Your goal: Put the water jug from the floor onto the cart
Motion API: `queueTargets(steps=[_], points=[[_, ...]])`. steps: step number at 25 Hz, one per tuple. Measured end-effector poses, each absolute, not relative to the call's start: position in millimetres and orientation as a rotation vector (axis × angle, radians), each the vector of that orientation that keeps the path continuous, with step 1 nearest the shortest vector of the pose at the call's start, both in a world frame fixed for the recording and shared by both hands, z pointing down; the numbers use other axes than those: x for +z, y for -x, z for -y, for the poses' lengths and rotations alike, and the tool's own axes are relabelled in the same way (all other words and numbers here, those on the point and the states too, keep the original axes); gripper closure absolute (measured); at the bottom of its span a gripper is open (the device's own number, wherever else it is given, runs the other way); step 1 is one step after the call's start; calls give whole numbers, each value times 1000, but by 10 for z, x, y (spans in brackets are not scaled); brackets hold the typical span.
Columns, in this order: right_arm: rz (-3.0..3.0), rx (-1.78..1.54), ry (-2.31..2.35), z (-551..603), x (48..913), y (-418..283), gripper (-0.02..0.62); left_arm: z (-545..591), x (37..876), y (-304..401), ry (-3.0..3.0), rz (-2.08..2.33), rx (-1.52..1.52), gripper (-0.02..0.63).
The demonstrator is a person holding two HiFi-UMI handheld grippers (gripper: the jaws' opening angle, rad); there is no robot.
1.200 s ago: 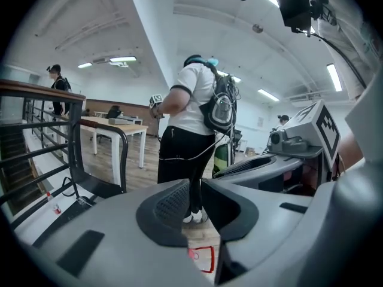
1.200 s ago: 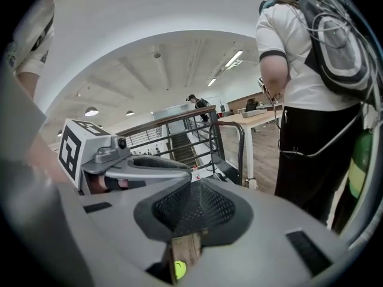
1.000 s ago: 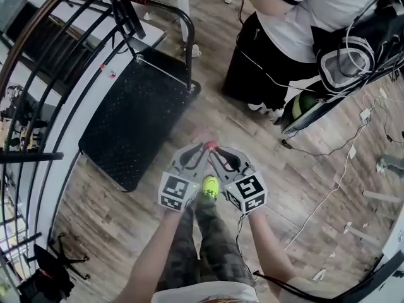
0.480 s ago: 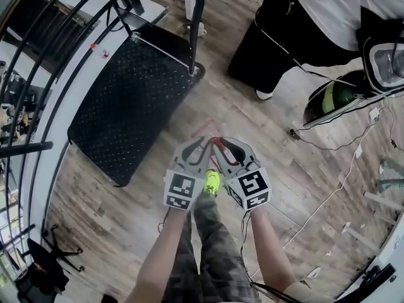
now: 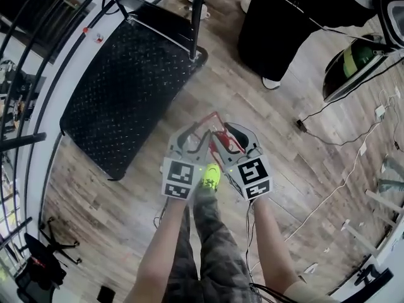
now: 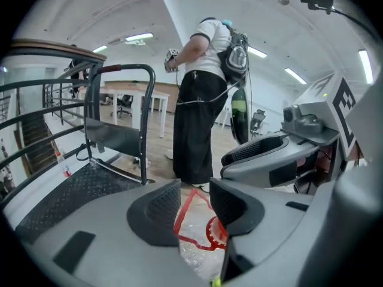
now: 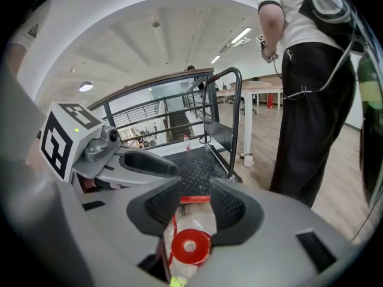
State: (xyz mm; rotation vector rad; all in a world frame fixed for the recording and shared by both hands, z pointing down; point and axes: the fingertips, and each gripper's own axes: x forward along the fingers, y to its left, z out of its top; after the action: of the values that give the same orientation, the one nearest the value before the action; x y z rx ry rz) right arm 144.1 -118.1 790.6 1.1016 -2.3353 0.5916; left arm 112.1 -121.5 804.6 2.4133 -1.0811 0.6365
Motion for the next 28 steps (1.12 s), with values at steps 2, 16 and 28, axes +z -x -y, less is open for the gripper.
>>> queueTargets(steps=[2, 16, 28], points=[[2323, 581, -1090, 1191, 8007, -1422, 463, 1228, 8175, -1107, -2398, 1083, 655, 472], [2186, 585, -1036, 1434, 8698, -1517, 449, 1385, 8874, -1182, -2329, 1021, 758, 433], [2139, 638, -1015, 1436, 9078, -1521, 449, 1432, 9154, -1143, -2306, 1017, 745, 433]])
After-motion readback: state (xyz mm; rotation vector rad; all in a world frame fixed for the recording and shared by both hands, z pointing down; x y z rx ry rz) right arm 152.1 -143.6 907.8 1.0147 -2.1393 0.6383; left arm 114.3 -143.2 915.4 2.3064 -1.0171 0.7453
